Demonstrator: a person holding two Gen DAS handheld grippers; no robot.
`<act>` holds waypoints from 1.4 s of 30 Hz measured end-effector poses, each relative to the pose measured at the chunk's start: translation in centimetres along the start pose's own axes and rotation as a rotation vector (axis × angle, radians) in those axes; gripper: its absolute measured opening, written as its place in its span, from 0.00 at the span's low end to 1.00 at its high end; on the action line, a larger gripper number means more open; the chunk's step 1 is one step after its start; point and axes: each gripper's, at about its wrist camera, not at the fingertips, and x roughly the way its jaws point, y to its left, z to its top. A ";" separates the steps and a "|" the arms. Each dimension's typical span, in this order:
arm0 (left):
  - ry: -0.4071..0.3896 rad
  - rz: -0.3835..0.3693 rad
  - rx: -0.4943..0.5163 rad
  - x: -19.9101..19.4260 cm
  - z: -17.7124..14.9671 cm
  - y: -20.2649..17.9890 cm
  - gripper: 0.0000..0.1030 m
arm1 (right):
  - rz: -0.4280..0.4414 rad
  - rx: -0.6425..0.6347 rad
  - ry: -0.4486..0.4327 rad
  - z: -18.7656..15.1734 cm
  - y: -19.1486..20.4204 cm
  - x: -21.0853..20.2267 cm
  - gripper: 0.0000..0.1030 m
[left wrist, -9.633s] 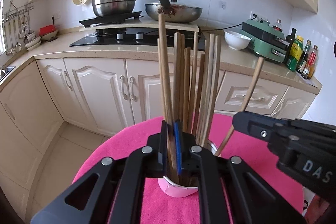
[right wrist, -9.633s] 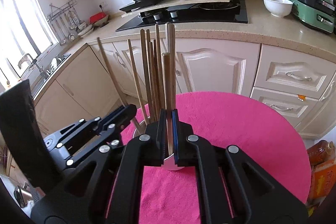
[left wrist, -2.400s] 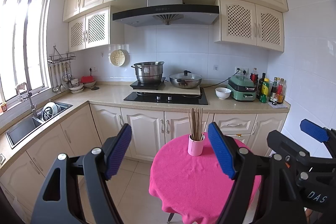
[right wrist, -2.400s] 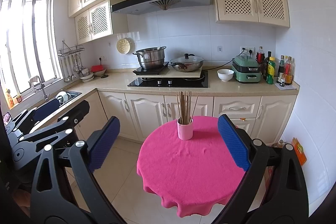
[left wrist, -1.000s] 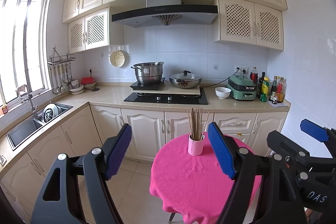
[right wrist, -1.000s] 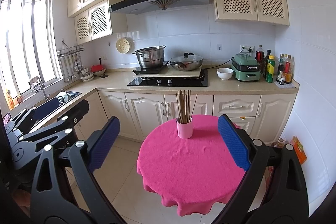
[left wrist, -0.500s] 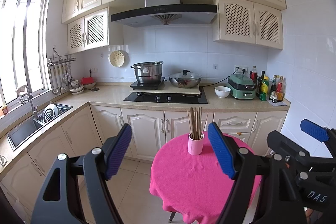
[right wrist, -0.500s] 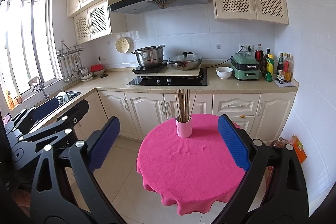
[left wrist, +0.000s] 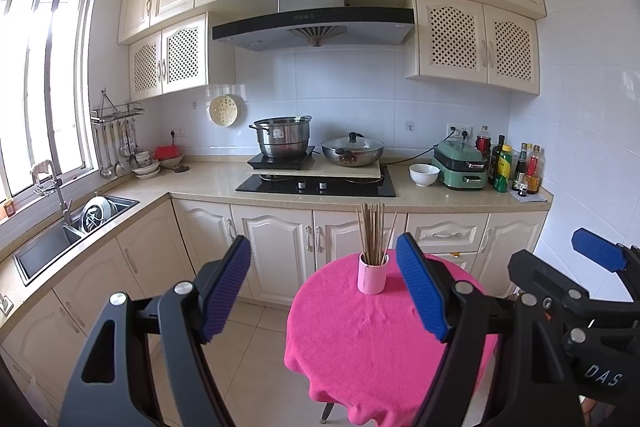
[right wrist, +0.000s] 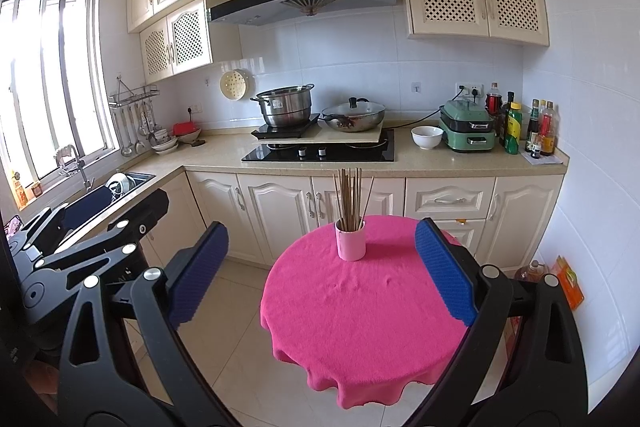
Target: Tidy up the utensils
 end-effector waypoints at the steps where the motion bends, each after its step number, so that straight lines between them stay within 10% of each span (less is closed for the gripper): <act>1: 0.001 0.000 0.000 0.0 0.0 0.0 0.72 | 0.000 -0.001 0.000 0.0 0.0 0.0 0.90; 42: 0.026 0.017 -0.001 0.9 -0.4 1.0 0.72 | 0.005 0.002 0.028 -0.4 -0.1 1.3 0.90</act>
